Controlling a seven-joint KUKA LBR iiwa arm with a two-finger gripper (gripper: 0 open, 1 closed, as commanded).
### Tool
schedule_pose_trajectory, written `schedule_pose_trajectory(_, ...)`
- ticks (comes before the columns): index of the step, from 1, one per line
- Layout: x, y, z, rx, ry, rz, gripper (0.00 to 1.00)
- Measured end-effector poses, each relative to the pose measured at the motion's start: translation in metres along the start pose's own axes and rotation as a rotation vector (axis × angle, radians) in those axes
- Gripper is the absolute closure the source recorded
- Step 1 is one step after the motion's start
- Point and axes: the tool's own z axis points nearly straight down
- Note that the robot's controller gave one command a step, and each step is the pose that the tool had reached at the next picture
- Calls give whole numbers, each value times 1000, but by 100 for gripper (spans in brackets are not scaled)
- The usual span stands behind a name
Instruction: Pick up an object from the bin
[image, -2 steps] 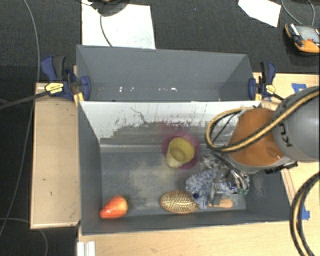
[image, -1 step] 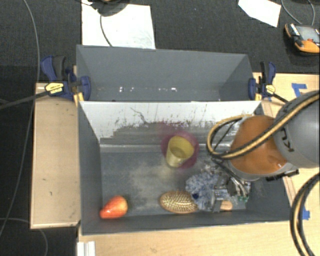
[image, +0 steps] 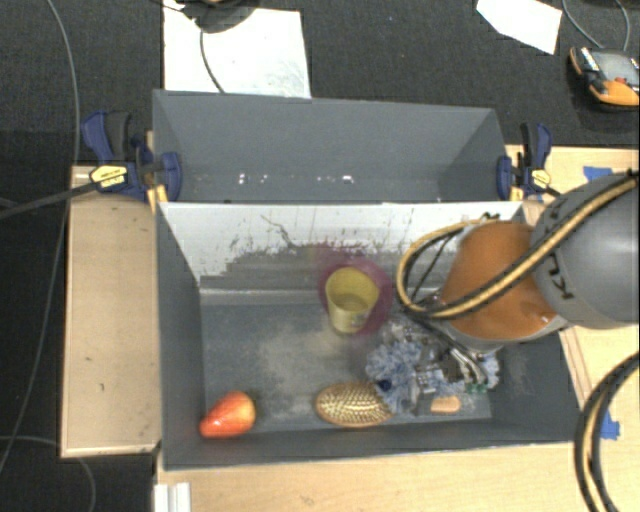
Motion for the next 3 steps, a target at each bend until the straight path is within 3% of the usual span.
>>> schedule_pose_trajectory(1, 2, -1, 1, 0, 2, 22, 0)
schedule_pose_trajectory(2, 7, 21, -93, 0, 7, 20, 0)
schedule_pose_trajectory(3, 3, 18, -12, 0, 1, 67, 0)
